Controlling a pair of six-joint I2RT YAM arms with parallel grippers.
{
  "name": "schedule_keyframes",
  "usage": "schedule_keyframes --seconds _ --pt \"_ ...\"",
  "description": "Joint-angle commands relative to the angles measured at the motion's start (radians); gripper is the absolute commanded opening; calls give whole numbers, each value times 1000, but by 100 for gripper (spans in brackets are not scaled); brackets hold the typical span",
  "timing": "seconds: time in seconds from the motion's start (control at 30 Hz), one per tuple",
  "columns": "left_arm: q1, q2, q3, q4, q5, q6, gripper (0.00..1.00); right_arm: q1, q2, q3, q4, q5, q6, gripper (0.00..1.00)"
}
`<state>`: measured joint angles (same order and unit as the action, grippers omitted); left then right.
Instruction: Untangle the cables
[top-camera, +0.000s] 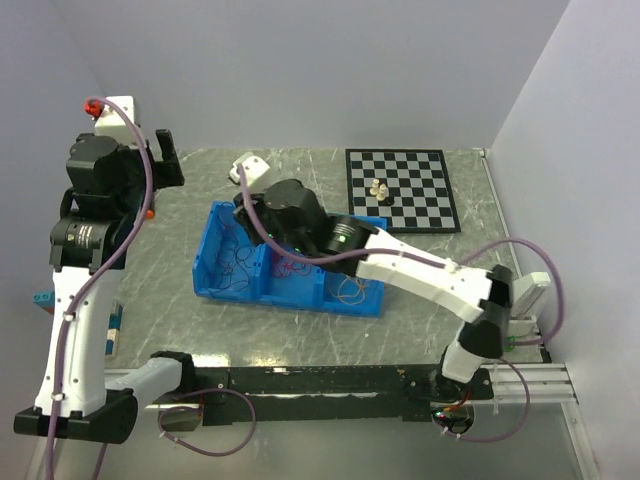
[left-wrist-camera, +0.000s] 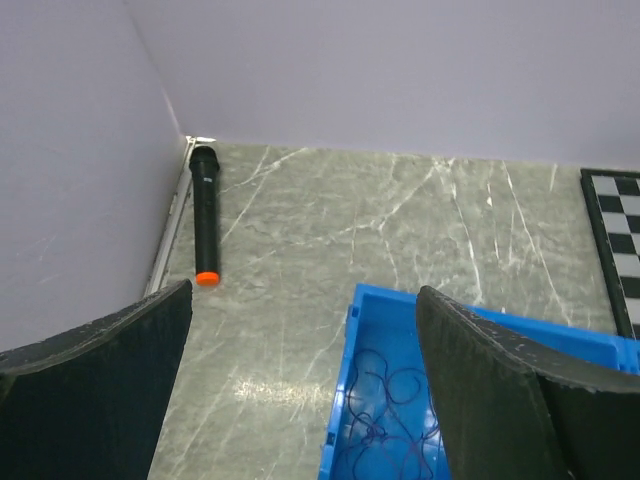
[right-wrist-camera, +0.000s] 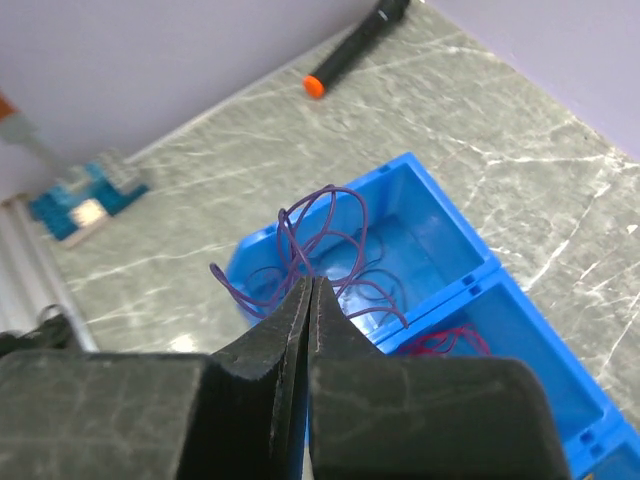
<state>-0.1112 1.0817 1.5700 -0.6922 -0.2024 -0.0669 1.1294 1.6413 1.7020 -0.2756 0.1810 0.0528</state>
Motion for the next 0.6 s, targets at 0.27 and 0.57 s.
schedule_keyframes --seconds 0.27,0.57 --pt "33 -49 -174 83 64 -54 97 -105 205 163 70 -49 -64 0" --pt "38 -111 -260 103 143 -71 97 -138 278 208 41 -81 19 0"
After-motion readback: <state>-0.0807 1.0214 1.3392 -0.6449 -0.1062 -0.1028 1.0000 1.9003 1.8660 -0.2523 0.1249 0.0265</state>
